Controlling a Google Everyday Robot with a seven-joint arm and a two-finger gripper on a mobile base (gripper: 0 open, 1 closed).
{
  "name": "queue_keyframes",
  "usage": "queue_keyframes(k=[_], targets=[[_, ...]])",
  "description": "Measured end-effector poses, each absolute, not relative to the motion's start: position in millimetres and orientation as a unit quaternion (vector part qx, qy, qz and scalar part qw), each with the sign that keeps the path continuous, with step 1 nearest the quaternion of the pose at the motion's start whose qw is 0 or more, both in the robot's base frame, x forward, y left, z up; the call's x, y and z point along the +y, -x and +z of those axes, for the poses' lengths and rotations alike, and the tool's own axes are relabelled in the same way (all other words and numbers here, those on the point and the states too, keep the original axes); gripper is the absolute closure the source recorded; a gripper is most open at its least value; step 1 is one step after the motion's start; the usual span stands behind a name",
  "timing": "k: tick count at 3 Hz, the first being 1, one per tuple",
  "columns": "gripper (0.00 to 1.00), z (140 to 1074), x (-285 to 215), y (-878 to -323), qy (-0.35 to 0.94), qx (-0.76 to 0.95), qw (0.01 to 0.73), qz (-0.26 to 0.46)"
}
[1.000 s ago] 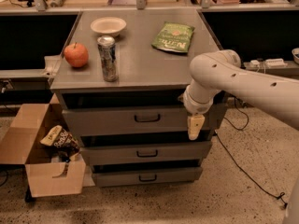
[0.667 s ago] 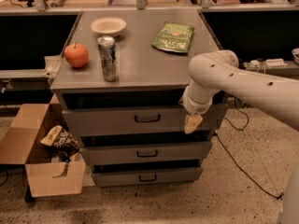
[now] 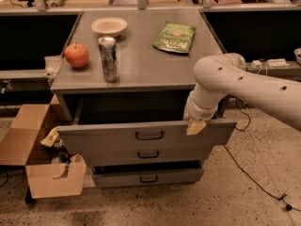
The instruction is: Open top drawer
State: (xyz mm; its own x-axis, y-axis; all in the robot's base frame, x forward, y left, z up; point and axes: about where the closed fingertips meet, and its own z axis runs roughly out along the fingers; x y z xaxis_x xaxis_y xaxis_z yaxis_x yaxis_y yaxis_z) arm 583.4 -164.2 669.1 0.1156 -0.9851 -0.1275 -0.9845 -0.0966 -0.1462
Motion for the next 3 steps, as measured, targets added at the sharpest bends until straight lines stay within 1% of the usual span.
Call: queue_keyframes(k=[1,2,3], targets=[[1.0,669.6,-164.2,-583.3,0.74,0.665,0.097,-0.001],[0.81,669.6,-164.2,-583.3,0.74,0.665,0.097,-0.001],[0.57,669.6,-164.2,-583.3,0.74,0.665,0.097,-0.001]])
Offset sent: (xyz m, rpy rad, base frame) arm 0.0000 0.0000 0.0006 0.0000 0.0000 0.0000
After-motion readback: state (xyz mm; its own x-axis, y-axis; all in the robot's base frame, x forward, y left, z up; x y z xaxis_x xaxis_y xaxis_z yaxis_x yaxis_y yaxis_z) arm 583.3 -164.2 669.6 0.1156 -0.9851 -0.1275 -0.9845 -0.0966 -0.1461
